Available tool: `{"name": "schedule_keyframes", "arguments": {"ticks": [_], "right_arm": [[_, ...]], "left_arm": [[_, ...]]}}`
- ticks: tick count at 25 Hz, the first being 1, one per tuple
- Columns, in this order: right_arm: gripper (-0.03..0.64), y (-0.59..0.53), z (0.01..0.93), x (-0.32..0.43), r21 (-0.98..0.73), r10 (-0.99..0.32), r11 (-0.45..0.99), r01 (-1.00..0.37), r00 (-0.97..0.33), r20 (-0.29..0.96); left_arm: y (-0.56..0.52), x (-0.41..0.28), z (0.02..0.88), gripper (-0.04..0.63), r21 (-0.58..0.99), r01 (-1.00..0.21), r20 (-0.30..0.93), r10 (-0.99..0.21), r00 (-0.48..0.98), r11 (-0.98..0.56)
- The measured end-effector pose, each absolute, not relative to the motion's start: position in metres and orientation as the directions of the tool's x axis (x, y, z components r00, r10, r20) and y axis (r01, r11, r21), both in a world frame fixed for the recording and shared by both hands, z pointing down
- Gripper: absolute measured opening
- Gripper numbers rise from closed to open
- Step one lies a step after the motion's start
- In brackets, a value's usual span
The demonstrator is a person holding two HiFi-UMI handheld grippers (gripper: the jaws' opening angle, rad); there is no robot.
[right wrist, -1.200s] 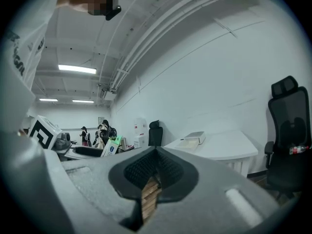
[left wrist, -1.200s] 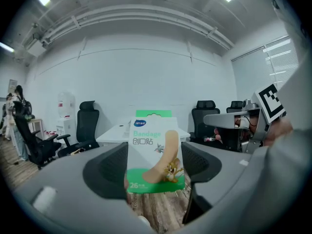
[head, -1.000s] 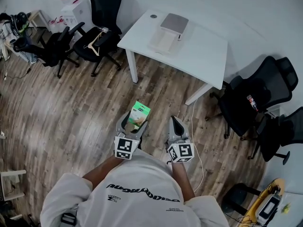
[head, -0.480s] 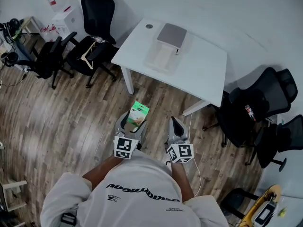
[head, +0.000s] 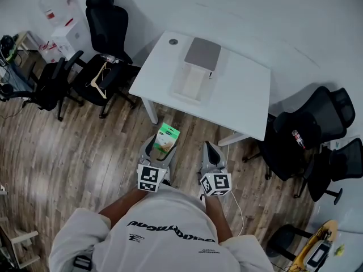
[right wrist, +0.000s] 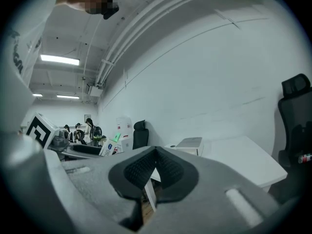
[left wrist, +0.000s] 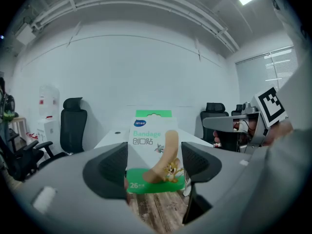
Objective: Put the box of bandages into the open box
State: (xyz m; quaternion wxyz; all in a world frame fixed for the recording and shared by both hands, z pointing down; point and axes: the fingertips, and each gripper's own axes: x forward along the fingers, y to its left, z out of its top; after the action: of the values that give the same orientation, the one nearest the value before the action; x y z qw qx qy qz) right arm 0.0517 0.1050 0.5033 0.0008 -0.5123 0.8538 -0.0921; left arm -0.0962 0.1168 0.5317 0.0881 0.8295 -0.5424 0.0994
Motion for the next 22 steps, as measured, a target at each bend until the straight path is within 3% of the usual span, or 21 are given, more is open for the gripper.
{"name": "schedule_keyframes", "arguments": {"ticks": [22], "right_arm": [[0.000,0.033,0.502,0.023,-0.124,-0.897,0.407,-0.905,-0.422,0.131]], "left_arm": [[0.038,-0.120,0.538,0.351,0.090,-0.891,0.269,-0.851,0.451,-0.444]]}}
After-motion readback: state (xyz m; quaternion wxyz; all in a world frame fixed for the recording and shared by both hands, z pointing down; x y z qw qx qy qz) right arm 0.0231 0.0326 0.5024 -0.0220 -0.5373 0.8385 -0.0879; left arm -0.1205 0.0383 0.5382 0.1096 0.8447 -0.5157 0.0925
